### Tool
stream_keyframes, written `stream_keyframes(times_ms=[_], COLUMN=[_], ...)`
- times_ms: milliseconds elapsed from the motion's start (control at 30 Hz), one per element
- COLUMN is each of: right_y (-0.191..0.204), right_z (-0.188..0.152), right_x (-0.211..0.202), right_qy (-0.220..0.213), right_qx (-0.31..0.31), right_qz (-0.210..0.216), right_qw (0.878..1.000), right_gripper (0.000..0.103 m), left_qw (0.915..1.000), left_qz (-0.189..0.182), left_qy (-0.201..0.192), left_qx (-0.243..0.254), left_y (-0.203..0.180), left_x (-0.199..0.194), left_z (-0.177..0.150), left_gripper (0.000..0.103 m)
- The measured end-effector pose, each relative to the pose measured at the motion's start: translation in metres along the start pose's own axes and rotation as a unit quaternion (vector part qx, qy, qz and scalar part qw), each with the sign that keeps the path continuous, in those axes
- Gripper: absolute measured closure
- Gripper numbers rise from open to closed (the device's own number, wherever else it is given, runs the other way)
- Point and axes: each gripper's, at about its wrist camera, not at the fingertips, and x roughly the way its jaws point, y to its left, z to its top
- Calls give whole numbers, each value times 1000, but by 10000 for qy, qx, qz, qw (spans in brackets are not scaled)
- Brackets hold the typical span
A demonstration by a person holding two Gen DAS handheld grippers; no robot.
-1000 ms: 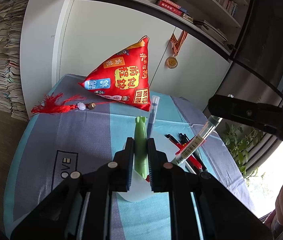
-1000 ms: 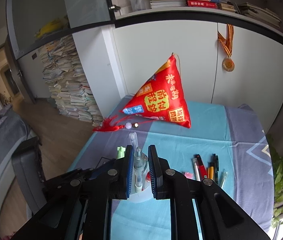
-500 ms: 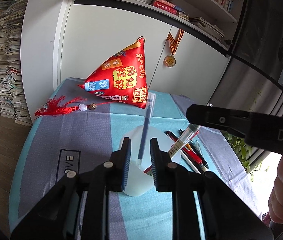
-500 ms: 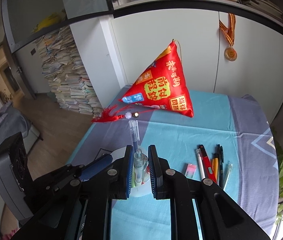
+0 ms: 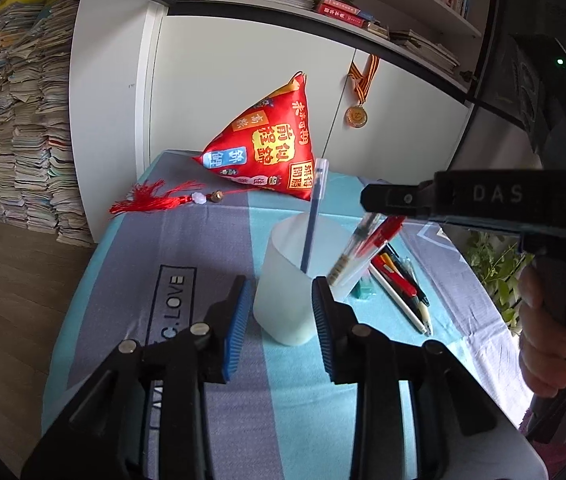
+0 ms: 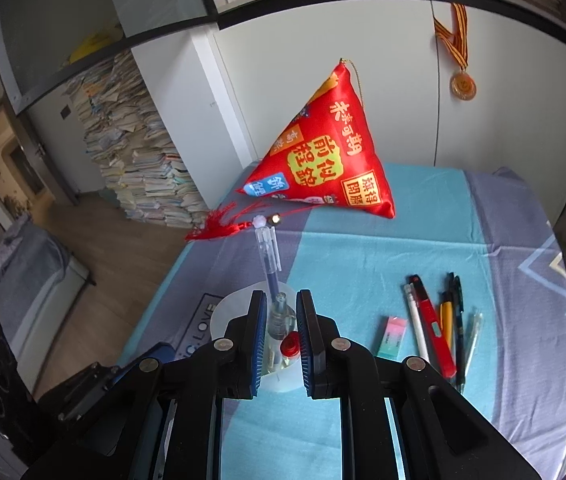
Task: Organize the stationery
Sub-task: 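Open both grippers and move them back over the remaining pens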
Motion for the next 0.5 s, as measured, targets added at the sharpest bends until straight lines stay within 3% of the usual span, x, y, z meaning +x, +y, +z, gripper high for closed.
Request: stream_keyframes(times_ms=[300,500], right_y=[-24,-70], right_z=[-7,-28], right_x=[-52,-67], right_qy=[-517,-424], right_qx=[129,379], right_qz=[-115,-557], right_qw=[9985,9968], right_gripper=[87,87], left_qw=[9996,9981], left_qz=[-15,-196], left_qy=[-35,-10], left_qx=[286,586], left_y=[-26,-56], left_x=[-9,-13], left_z=[-3,-7], left_gripper=[72,72])
